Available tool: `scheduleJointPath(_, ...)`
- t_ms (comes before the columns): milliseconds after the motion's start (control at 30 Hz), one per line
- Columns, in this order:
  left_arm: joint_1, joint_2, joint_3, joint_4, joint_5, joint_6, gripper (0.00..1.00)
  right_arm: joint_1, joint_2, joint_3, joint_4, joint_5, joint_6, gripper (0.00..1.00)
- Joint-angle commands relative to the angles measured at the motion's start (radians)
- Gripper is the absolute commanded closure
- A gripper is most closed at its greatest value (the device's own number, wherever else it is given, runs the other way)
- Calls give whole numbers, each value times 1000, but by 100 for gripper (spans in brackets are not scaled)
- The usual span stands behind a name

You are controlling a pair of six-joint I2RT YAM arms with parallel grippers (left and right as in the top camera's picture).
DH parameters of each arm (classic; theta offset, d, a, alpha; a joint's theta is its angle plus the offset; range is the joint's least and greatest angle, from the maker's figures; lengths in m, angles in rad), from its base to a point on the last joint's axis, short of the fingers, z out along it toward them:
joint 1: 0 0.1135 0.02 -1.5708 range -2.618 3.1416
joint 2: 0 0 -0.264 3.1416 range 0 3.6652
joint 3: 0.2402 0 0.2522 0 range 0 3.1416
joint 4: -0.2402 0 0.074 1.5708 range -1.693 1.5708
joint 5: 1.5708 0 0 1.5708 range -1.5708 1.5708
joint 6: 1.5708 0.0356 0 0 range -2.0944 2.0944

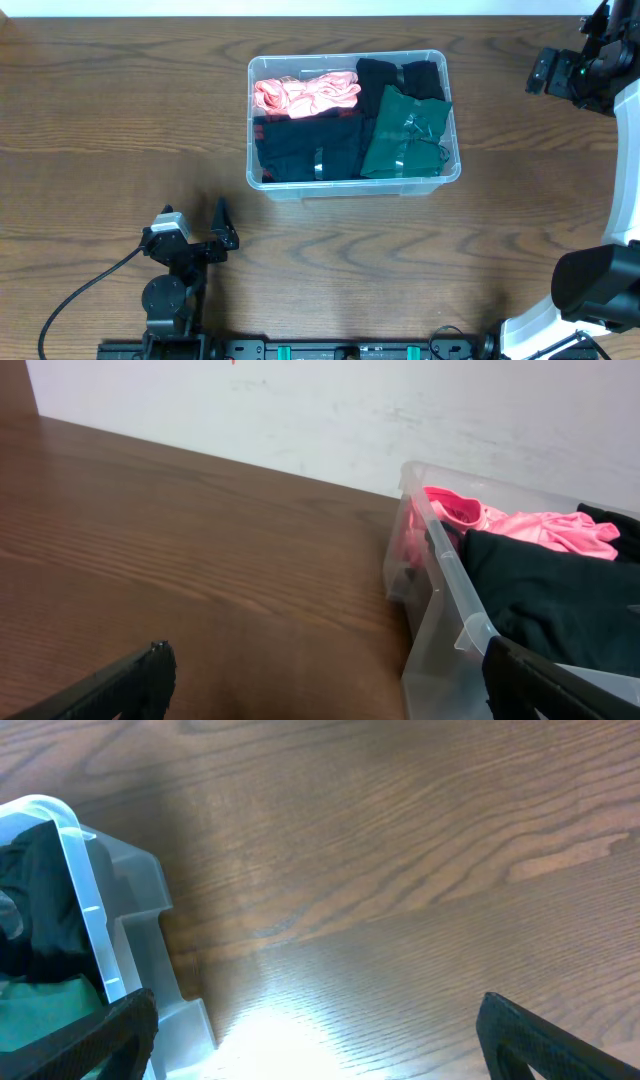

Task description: Pack container

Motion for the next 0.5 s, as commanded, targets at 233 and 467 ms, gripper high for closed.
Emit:
scheduleJointPath(233, -2, 2, -15, -44, -15, 24, 2, 33, -34, 1, 0, 3, 15, 1)
scheduleJointPath(467, -2, 2, -15, -44, -15, 24, 2, 170, -183, 0, 0, 124, -36, 1)
